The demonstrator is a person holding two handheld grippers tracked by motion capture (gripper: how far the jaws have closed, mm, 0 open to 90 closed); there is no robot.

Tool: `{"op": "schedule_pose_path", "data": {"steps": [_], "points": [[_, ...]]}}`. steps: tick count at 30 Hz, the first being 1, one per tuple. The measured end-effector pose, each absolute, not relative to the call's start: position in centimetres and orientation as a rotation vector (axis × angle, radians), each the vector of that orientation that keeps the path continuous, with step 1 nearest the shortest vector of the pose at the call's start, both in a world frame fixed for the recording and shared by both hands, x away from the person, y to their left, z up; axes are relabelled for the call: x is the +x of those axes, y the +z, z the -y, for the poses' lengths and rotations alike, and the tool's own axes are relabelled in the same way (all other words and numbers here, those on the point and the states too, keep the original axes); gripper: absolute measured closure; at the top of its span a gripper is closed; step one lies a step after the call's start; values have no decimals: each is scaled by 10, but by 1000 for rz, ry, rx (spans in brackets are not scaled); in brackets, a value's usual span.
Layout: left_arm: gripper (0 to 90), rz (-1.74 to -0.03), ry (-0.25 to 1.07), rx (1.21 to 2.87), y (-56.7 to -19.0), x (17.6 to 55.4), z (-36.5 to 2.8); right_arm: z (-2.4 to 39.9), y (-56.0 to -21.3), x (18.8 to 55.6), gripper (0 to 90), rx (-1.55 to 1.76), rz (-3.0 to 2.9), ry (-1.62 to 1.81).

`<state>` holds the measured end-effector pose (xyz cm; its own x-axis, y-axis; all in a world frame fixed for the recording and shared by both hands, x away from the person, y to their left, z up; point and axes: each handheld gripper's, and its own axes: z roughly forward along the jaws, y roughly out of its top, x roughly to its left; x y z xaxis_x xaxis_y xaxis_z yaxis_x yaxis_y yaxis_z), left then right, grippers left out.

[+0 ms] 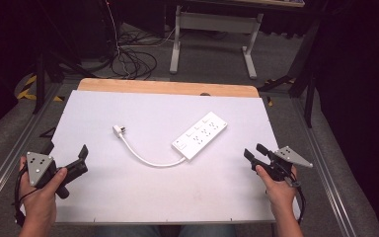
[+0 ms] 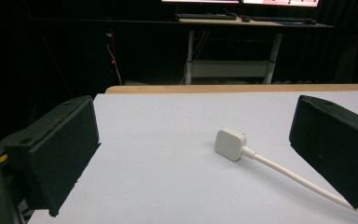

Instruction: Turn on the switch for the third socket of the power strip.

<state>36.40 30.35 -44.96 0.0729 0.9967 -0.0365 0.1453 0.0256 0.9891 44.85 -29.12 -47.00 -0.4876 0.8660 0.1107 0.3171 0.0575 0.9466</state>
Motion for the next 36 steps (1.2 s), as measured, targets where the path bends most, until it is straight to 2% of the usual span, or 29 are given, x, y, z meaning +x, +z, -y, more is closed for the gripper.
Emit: {"op": "schedule_pose_path", "data": {"steps": [15,21,28,36], "points": [[21,-1276,1057,1322,-450,363,-304,290,-471,450,439,1174,-1859,1420],[22,-1275,1060,1327,-450,363,-304,291,-470,449,547,1150,-1862,1414],[22,-1275,1059,1326,-450,364,-304,291,-469,448,631,1136,-1868,1412],[22,-1277,1060,1327,-450,363,-304,295,-466,446,797,1134,-1857,1426]]}}
